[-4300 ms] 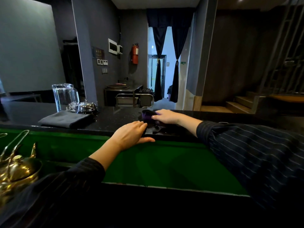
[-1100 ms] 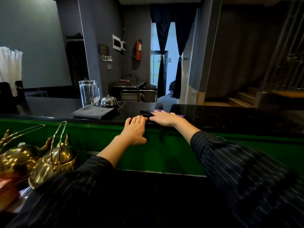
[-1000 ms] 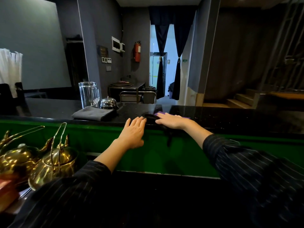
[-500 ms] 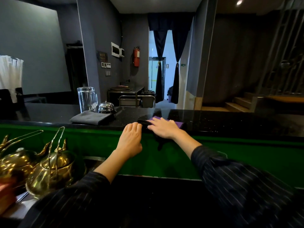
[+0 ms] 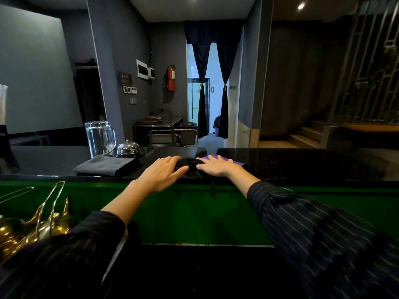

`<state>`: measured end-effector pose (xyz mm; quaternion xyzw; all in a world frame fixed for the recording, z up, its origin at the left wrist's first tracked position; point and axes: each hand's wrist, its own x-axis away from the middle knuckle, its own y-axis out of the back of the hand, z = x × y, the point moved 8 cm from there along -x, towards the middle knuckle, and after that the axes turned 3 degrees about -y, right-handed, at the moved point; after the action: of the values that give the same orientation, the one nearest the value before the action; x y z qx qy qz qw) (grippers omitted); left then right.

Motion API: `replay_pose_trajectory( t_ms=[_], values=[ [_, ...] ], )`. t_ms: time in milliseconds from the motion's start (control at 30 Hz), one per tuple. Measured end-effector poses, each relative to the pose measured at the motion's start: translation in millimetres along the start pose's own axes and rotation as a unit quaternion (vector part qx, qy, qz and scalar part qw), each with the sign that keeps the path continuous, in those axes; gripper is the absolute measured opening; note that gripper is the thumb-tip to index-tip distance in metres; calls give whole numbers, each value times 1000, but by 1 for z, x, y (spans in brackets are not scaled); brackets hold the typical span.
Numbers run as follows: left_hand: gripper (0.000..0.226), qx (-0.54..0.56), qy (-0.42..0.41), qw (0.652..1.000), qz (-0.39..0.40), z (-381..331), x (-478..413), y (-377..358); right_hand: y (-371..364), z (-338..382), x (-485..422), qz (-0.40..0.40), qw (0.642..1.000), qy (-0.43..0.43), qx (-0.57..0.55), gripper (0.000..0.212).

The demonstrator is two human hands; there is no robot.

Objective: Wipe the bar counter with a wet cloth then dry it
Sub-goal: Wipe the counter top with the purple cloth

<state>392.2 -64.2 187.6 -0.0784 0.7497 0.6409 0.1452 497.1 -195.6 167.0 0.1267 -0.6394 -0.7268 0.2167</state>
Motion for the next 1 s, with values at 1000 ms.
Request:
replay_pose_trajectory(
  t_ms=[1000],
  values=[
    [91,-48,39,995,78,13,-12,-15,12,-17,-73,-24,996,-88,0,62]
  ],
)
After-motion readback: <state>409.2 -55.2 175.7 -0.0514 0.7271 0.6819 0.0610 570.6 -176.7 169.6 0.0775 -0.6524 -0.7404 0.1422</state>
